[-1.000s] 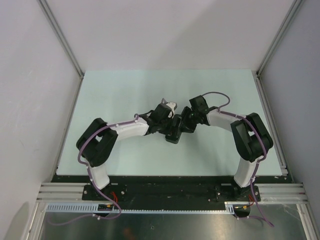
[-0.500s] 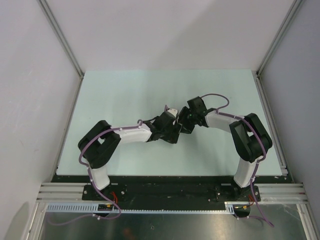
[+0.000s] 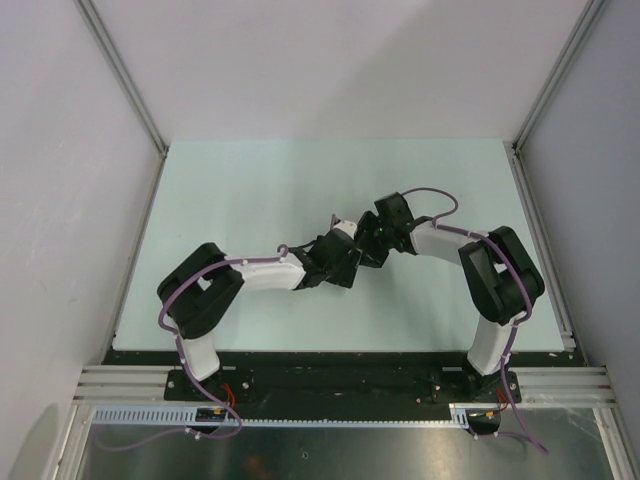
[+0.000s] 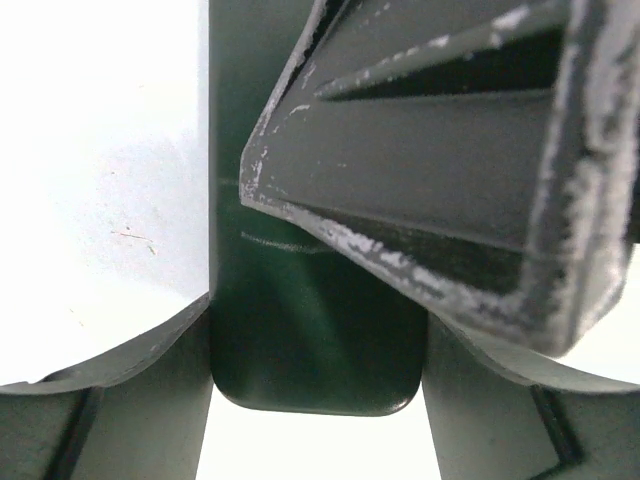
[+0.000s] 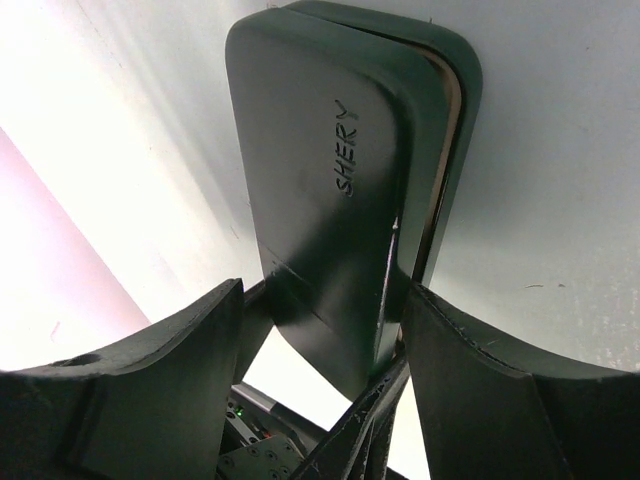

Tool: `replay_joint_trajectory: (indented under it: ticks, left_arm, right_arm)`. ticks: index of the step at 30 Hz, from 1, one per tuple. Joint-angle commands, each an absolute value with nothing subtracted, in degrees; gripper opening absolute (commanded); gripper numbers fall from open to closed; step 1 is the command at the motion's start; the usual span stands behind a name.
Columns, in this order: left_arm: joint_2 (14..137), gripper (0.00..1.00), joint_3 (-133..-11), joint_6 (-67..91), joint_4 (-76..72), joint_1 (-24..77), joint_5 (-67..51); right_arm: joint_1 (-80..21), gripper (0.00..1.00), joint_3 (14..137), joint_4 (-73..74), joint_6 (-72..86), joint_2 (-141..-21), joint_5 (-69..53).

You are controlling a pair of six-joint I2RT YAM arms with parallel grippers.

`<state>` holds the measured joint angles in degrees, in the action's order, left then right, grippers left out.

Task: Organize the sunglasses
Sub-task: Close the opened sunglasses case at the center of the board, then move the case with the sunglasses to the center of the board.

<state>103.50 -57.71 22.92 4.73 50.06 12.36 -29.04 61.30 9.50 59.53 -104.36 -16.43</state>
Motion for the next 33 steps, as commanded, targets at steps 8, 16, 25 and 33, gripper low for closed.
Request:
replay_joint_trajectory:
  ticks: [8, 16, 25, 33]
  left_arm:
    - [106.3, 0.56, -56.2, 25.6, 9.8, 50.5, 17.6]
    - [107.4, 0.53, -57.4, 25.8, 11.4, 50.2, 17.3]
    - [104.9, 0.8, -59.4, 24.3, 11.4, 50.3, 12.3]
    - [101.9, 0.99, -61.3, 22.2, 11.4, 50.3, 7.0]
  right_arm:
    - [-25.3, 0.69, 60.4, 13.6, 52.2, -103.5, -18.0]
    - [-20.8, 0.7, 60.5, 18.3, 44.2, -99.4, -21.4]
    - [-22.2, 0.65, 60.4, 17.0, 40.9, -100.6, -22.2]
    - [-24.3, 0.63, 60.5, 14.7, 41.3, -102.1, -20.0]
